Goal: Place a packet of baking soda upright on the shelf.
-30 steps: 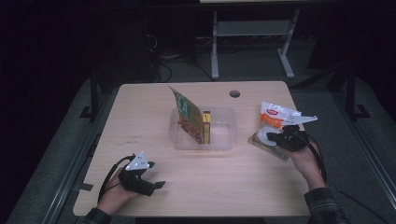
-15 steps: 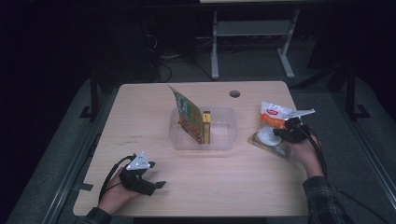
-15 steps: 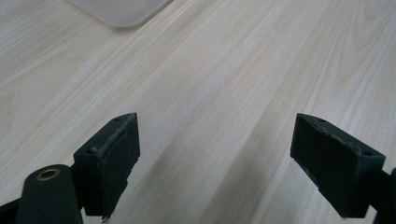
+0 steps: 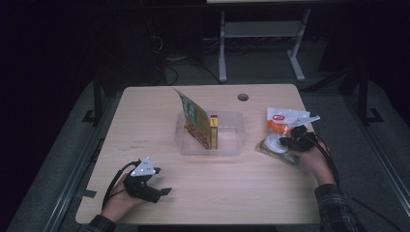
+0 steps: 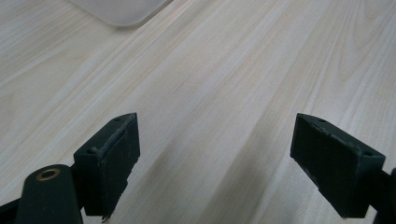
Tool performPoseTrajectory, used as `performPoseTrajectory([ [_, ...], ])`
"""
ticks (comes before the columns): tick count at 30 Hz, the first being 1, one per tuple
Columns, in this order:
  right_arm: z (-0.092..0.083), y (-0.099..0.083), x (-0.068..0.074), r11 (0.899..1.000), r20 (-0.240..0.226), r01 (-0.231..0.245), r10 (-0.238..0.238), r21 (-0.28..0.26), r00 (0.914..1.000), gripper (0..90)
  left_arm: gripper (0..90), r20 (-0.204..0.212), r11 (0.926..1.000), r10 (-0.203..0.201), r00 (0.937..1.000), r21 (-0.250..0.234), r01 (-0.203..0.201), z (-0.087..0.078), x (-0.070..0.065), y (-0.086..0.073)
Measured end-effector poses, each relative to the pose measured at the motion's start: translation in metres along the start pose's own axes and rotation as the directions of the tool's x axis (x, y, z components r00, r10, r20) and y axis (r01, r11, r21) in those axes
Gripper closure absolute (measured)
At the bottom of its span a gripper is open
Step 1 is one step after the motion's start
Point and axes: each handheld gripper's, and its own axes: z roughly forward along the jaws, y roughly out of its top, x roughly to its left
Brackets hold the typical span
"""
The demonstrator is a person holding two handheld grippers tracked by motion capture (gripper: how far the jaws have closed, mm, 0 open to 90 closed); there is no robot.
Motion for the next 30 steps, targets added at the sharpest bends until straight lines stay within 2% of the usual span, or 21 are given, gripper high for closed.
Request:
performPoseTrajectory([
  [7,-0.005,-0.004,0.012,0.999,-0.026,0.031,-0.031,0.015,0.9992,90.0,15.3,0.002,1.0000,0.000,1.0000,0.000,0.000,0.000,0.000,0.000],
  [12,-0.011,-0.008,0.030,0.997,-0.041,0.064,-0.063,0.040,0.9972,90.0,15.3,0.003,1.0000,0.005,1.0000,0.001,-0.005,0.000,-0.002,0.001],
  [14,-0.011,-0.008,0.032,0.996,-0.041,0.074,-0.072,0.041,0.9965,90.0,15.3,0.002,1.0000,0.008,1.0000,-0.001,-0.008,0.000,-0.002,0.001],
  [18,-0.016,-0.011,0.046,0.995,-0.051,0.077,-0.074,0.064,0.9960,90.0,15.3,0.003,1.0000,0.004,1.0000,-0.005,-0.004,0.000,-0.003,0.001],
  [20,-0.018,-0.013,0.049,0.993,-0.058,0.095,-0.091,0.070,0.9942,90.0,15.3,0.005,1.0000,0.000,1.0000,-0.006,0.000,0.000,-0.004,0.001],
  [21,-0.021,-0.015,0.056,0.992,-0.067,0.104,-0.100,0.073,0.9928,90.0,15.3,0.005,1.0000,0.001,1.0000,-0.006,-0.001,0.000,-0.004,0.001],
  [30,-0.031,-0.026,0.075,0.984,-0.103,0.152,-0.143,0.088,0.9843,90.0,15.3,0.011,0.9999,0.010,0.9999,0.003,-0.010,0.001,-0.004,0.001],
])
